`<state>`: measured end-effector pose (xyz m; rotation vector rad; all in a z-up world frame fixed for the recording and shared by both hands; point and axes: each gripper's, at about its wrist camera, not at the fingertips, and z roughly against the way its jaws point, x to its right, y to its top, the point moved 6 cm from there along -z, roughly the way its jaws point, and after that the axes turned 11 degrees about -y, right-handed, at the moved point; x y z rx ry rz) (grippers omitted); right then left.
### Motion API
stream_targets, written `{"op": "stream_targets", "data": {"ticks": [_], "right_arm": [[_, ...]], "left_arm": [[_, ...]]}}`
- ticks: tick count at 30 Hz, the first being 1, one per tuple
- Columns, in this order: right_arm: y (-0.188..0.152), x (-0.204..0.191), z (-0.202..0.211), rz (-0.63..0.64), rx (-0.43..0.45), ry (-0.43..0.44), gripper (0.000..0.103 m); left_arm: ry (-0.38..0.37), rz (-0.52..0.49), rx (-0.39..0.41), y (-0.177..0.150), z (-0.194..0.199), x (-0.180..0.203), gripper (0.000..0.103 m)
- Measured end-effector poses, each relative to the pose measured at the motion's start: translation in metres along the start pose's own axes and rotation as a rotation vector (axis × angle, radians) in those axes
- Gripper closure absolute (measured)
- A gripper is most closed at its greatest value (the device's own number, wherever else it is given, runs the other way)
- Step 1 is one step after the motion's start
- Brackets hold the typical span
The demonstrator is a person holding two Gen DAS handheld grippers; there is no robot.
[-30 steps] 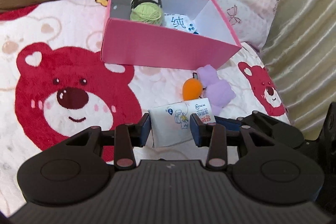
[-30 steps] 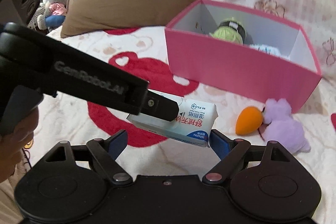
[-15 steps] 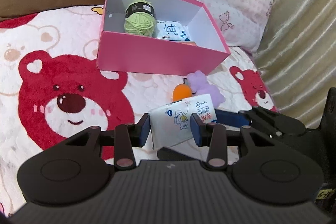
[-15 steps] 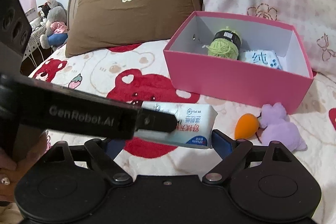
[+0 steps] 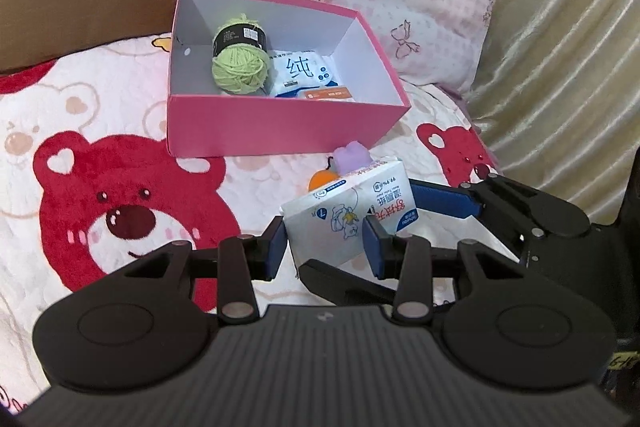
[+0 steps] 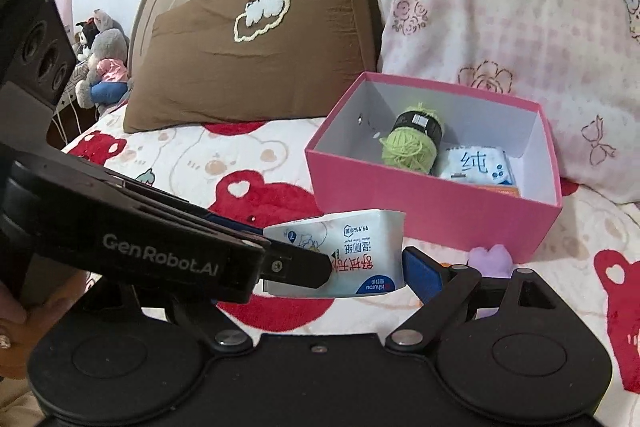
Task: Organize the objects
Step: 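Lift the white packet with the left gripper toward the pink box, then lower the packet into the pink box and open the left gripper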
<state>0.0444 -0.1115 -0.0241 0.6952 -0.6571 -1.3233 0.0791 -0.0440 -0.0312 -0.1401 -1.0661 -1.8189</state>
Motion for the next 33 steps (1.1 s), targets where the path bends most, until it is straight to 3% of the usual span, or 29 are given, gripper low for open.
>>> {"op": "stream_targets", "data": {"ticks": [10, 14, 21, 33], "right_arm": [[0.032, 0.002, 0.004, 0.011, 0.035, -0.027, 0.012], [0.048, 0.005, 0.004, 0.006, 0.038, -0.035, 0.012], [0.071, 0.015, -0.011, -0.008, 0.018, 0.029, 0.012], [0.116, 0.061, -0.044, -0.067, -0.076, 0.089, 0.014]], "left_arm": [[-0.027, -0.002, 0.036, 0.036, 0.01, 0.003, 0.065], [0.006, -0.029, 0.04, 0.052, 0.013, 0.007, 0.064], [0.054, -0.006, 0.02, 0.08, 0.007, 0.003, 0.064], [0.021, 0.055, -0.018, 0.138, -0.034, 0.0, 0.062]]}}
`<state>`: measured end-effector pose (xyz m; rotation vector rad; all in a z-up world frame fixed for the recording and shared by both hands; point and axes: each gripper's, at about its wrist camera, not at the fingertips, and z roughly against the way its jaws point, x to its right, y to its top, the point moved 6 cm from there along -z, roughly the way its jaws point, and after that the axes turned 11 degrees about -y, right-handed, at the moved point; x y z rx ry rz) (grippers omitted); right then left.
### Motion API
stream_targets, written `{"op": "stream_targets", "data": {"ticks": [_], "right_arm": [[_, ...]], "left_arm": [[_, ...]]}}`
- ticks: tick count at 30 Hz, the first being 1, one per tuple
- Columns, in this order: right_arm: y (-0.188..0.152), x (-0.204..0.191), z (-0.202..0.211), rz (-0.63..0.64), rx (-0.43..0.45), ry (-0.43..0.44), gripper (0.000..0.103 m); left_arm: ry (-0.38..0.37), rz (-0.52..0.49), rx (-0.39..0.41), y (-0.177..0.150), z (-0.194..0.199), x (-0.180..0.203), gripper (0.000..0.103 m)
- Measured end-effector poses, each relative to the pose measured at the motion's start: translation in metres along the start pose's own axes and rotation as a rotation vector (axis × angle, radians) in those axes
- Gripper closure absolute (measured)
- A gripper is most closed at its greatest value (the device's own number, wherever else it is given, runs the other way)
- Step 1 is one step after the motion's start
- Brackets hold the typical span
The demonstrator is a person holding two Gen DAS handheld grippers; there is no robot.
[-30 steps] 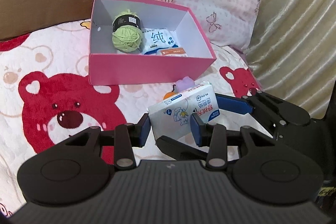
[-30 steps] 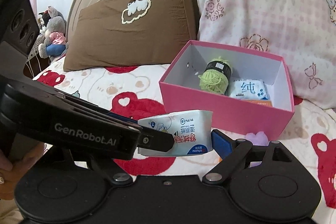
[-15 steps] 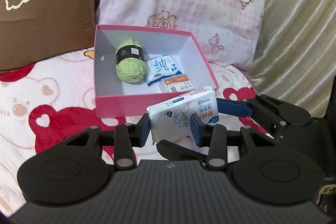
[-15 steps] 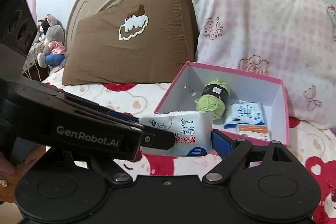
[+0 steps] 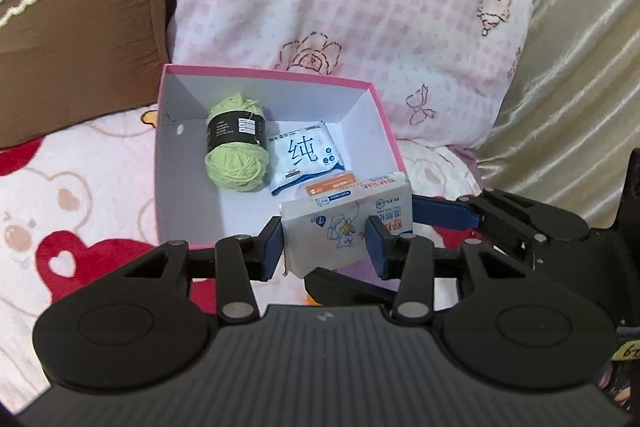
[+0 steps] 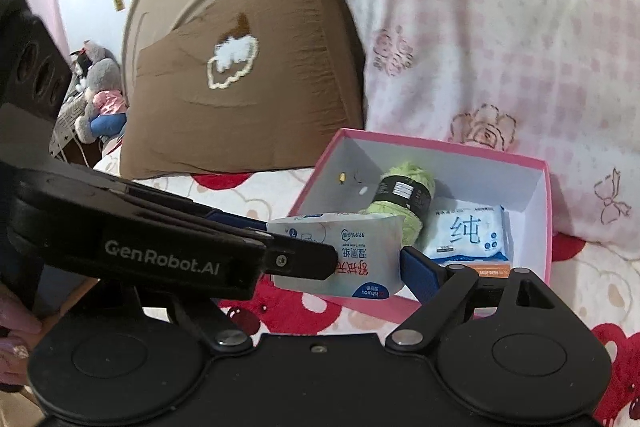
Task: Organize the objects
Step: 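Lower the packet into the pink box and open the left gripper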
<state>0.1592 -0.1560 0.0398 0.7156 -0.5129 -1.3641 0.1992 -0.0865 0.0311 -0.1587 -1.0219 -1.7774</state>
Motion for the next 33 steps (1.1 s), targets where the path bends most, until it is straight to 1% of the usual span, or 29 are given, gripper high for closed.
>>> {"op": "stream_targets", "data": {"ticks": [3, 7, 12, 14, 15, 16, 17, 18, 20, 21, 23, 26, 30, 33], "right_arm": [[0.005, 0.011, -0.011, -0.015, -0.028, 0.004, 0.014], [0.01, 0.027, -0.038, -0.055, -0.071, 0.016, 0.016], [0.009, 0.045, -0.077, -0.094, -0.109, 0.021, 0.022], [0.007, 0.05, -0.092, -0.109, -0.131, 0.019, 0.023], [0.005, 0.053, -0.099, -0.117, -0.142, 0.017, 0.025], [0.003, 0.055, -0.106, -0.118, -0.157, 0.012, 0.03], [0.001, 0.058, -0.112, -0.117, -0.17, 0.0, 0.039], [-0.002, 0.062, -0.118, -0.125, -0.184, 0.001, 0.044], [-0.006, 0.072, -0.13, -0.183, -0.214, 0.027, 0.045], [-0.008, 0.076, -0.136, -0.207, -0.228, 0.039, 0.048], [-0.012, 0.078, -0.146, -0.215, -0.237, 0.036, 0.051], [-0.016, 0.077, -0.159, -0.195, -0.247, 0.01, 0.058], [-0.023, 0.08, -0.172, -0.214, -0.272, -0.004, 0.059], [-0.031, 0.08, -0.178, -0.227, -0.286, -0.023, 0.059]], "left_arm": [[-0.005, 0.027, -0.011, 0.009, -0.016, -0.007, 0.061], [-0.011, 0.102, -0.045, 0.018, -0.043, -0.027, 0.061], [0.015, 0.14, -0.059, 0.025, -0.078, -0.053, 0.06], [0.015, 0.178, -0.066, 0.024, -0.091, -0.064, 0.06], [0.017, 0.202, -0.065, 0.025, -0.095, -0.07, 0.06], [0.021, 0.214, -0.067, 0.025, -0.099, -0.076, 0.061], [0.021, 0.226, -0.067, 0.024, -0.103, -0.082, 0.062], [0.015, 0.24, -0.067, 0.023, -0.107, -0.087, 0.062], [0.025, 0.264, -0.058, 0.02, -0.113, -0.095, 0.062], [0.03, 0.271, -0.054, 0.019, -0.116, -0.099, 0.062], [0.048, 0.263, -0.049, 0.016, -0.124, -0.103, 0.062], [0.081, 0.243, -0.047, 0.014, -0.132, -0.109, 0.062], [0.085, 0.283, -0.064, 0.009, -0.144, -0.118, 0.064], [0.092, 0.294, -0.079, 0.003, -0.15, -0.123, 0.064]]}}
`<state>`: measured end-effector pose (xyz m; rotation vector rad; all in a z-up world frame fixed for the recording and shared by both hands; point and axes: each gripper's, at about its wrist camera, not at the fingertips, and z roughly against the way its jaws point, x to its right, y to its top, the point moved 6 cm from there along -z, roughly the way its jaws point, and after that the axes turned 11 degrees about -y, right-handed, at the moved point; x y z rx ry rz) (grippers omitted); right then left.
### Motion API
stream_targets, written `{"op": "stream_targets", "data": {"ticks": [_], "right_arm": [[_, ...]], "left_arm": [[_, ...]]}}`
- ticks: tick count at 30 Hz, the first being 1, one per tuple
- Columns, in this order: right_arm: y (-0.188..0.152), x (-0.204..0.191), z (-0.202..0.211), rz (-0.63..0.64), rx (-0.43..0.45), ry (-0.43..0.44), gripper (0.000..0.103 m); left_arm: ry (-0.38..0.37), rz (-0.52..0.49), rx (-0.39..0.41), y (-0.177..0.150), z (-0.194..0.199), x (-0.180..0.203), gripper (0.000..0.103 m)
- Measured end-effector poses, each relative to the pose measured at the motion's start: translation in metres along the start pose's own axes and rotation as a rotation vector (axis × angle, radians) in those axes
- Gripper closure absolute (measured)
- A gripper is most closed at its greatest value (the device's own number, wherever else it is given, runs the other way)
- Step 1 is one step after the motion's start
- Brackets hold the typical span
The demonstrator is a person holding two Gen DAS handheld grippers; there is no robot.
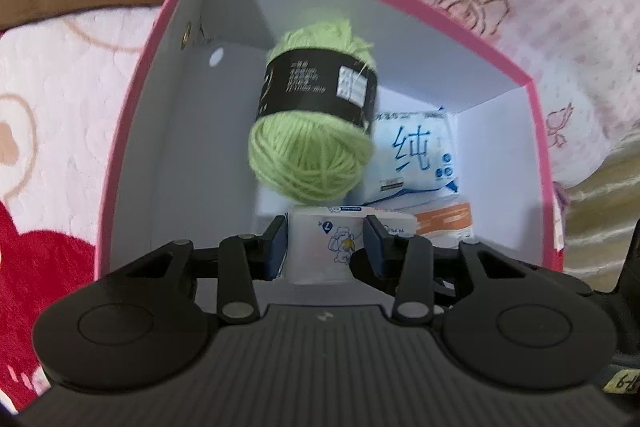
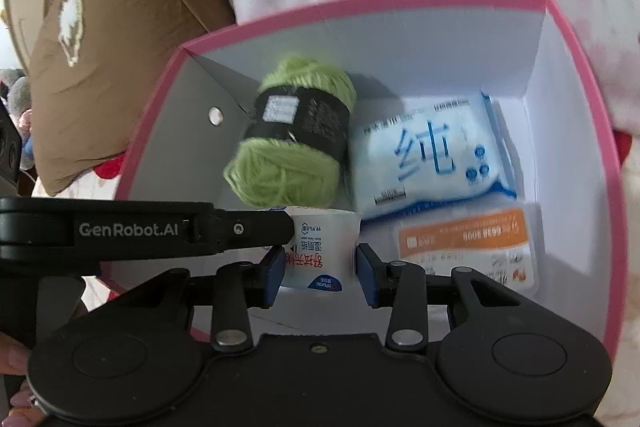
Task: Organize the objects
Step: 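Lower the packet into the pink box and open the left gripper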
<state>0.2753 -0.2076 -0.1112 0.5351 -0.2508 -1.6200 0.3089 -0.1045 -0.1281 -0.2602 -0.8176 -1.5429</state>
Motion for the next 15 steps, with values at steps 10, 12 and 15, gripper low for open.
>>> {"op": "stream_targets", "data": {"ticks": [10, 12, 15], "right_arm": [[-0.002, -0.003, -0.018, -0.001, -0.066, -0.048, 0.059], [-0.001, -0.005, -0.02, 0.013, -0.049, -0.07, 0.059], [0.001, -0.006, -0.022, 0.017, -0.052, -0.084, 0.059]], "left_arm": [[0.062, -0.008, -0.012, 0.001, -0.013, -0.002, 0.064], [0.074, -0.023, -0.004, 0.002, -0.014, -0.002, 0.064], [0.064, -0.001, 0.007, 0.002, -0.014, -0.006, 0.062]]}}
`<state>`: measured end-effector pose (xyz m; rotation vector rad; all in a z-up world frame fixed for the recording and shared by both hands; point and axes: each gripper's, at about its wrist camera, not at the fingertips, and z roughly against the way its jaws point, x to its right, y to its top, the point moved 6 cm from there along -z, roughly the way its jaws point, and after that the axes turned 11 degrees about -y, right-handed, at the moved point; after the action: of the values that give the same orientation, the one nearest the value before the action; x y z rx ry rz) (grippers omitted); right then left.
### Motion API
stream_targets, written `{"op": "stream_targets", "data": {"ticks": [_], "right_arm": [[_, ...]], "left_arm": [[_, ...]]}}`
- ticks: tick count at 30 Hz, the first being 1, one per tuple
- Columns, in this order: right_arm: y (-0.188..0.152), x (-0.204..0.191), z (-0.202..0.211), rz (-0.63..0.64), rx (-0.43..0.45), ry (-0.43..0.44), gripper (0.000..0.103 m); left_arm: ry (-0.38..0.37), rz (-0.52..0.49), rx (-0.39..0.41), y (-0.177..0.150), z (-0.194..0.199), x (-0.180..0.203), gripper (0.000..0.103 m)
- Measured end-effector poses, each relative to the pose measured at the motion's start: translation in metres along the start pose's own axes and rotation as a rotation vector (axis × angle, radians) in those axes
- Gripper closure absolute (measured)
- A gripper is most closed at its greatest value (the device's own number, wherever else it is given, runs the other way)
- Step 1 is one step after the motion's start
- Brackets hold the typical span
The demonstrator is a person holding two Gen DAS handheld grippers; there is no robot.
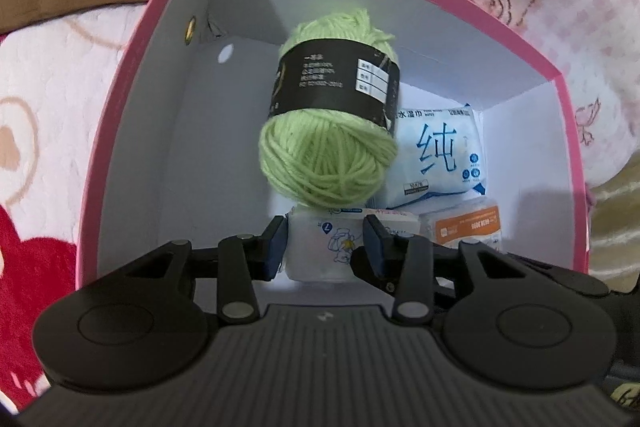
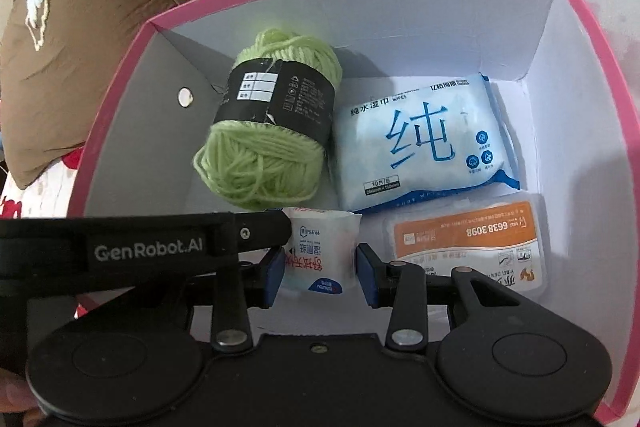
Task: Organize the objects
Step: 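Lower the packet into the pink box and open the left gripper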
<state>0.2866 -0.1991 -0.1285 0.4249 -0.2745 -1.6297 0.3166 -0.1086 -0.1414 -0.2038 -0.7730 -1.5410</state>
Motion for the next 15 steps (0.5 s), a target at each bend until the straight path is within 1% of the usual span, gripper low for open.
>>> {"op": "stream_targets", "data": {"ticks": [2, 3, 4, 5, 7, 9, 10, 13, 15], "right_arm": [[0.0, -0.001, 0.0, 0.02, 0.013, -0.024, 0.059], [0.001, -0.002, 0.001, 0.057, 0.032, -0.071, 0.062], [0.002, -0.004, 0.005, 0.1, 0.064, -0.113, 0.059], [0.002, -0.004, 0.01, 0.116, 0.082, -0.111, 0.058], [0.002, -0.002, 0.021, 0.119, 0.09, -0.1, 0.057], [0.001, -0.001, 0.037, 0.158, 0.131, -0.103, 0.05], [-0.001, -0.002, 0.047, 0.178, 0.153, -0.102, 0.048], [-0.005, -0.001, 0.071, 0.21, 0.192, -0.083, 0.047], [-0.01, -0.003, 0.086, 0.223, 0.215, -0.068, 0.044]], "left_arm": [[-0.002, 0.011, 0.036, 0.001, 0.004, -0.002, 0.061], [-0.006, 0.009, 0.049, 0.0, 0.006, -0.001, 0.06], [-0.009, -0.002, 0.047, -0.001, 0.009, 0.001, 0.057], [-0.011, -0.009, 0.044, -0.002, 0.012, 0.002, 0.056], [-0.014, -0.024, 0.044, -0.004, 0.021, 0.006, 0.052], [-0.012, -0.051, 0.034, -0.006, 0.031, 0.011, 0.049], [-0.011, -0.057, 0.031, -0.007, 0.035, 0.012, 0.049], [-0.011, -0.08, 0.028, -0.011, 0.054, 0.019, 0.046], [0.0, -0.105, 0.04, -0.013, 0.068, 0.022, 0.044]]}}
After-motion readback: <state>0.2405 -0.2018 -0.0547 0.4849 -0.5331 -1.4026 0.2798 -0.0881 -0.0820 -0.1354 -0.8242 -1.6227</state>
